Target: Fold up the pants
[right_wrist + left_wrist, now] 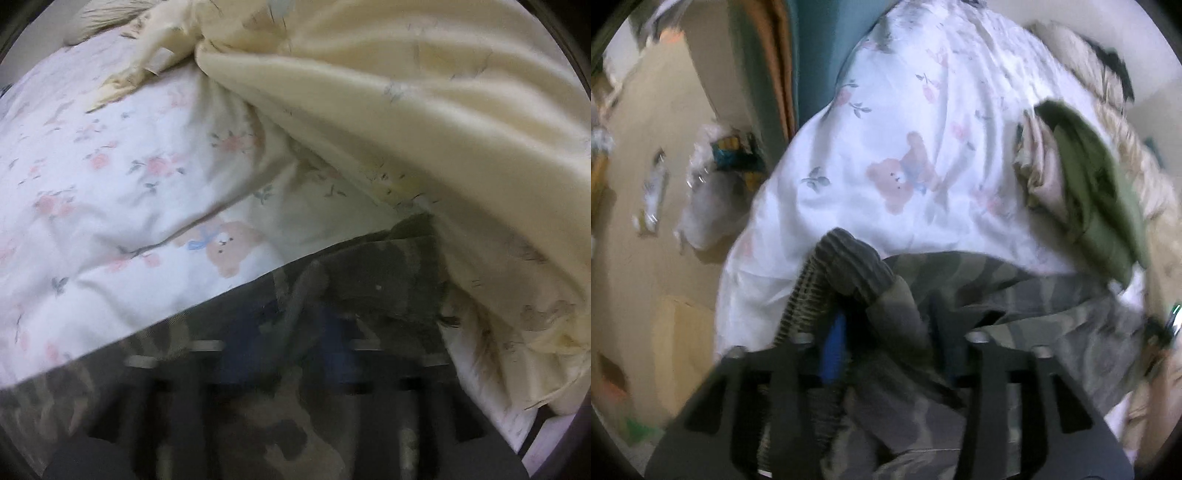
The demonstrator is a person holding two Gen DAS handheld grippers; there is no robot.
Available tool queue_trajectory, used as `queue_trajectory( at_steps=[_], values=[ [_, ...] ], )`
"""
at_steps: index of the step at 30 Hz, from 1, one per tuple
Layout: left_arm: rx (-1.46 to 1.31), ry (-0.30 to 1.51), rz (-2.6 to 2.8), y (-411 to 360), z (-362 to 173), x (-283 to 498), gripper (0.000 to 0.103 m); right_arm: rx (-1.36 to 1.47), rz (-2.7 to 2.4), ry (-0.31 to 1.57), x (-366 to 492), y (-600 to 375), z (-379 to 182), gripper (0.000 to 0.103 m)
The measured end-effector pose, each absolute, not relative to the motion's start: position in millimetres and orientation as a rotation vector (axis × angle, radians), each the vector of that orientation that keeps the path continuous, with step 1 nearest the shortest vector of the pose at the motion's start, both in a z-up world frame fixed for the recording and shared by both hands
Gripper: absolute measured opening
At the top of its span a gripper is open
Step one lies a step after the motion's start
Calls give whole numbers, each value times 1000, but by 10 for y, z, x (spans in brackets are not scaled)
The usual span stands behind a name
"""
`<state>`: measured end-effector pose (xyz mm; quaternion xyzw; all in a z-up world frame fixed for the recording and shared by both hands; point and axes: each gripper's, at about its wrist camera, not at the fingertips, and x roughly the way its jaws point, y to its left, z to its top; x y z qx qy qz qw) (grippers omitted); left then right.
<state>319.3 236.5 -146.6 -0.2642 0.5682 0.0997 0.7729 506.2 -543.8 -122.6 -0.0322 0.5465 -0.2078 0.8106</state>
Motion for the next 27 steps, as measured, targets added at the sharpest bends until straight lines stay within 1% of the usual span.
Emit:
queue_trajectory(
  at_steps=[1,2,3,6,10,12,13,14,15,16,17,18,19,20,22,24,27],
  values=[
    [-594,1215,242,2382,-1437,3166,84,-78,-436,1130,4992,-5374,-1127,70],
    [-604,1202,261,2396,-1399,3145,93,-85,-421,1093,4925,-5293,-1024,70],
    [-616,1184,266,2413,-1351,3129,97,-83,-397,1066,4871,-5217,-939,70],
    [-624,1076,266,2479,-1113,3056,97,-25,-195,955,4602,-4851,-632,70],
    [-298,946,468,2224,-747,2938,97,-25,43,893,4221,-4028,-497,70],
    [-221,910,381,2022,-728,2931,97,-33,141,894,4058,-3572,-530,70],
    [-160,954,301,1827,-808,2986,97,-33,178,905,3993,-3371,-568,70],
    [-115,993,253,1686,-887,3026,95,-32,223,924,3899,-3169,-625,67],
    [-78,1021,202,1544,-969,3042,89,-37,277,943,3858,-2932,-708,65],
    [-34,1055,141,1379,-1088,3053,84,-59,310,961,3831,-2732,-778,57],
    [1,1085,122,1285,-1179,3075,81,-96,332,980,3790,-2547,-886,44],
    [33,1113,114,1205,-1279,3101,73,-146,351,1004,3757,-2322,-1032,38],
    [60,1133,117,1162,-1399,3126,67,-170,361,1027,3756,-2230,-1118,32],
    [73,1142,127,1165,-1483,3148,66,-189,367,1057,3747,-2148,-1230,31],
    [88,1173,161,1221,-1672,3227,59,-218,333,1107,3773,-2062,-1472,30],
    [65,1183,179,1308,-1767,3266,58,-250,261,1086,3912,-1998,-1628,29],
    [62,1176,213,1309,-1754,3267,58,-188,196,1076,4115,-2011,-1663,29]
  ],
)
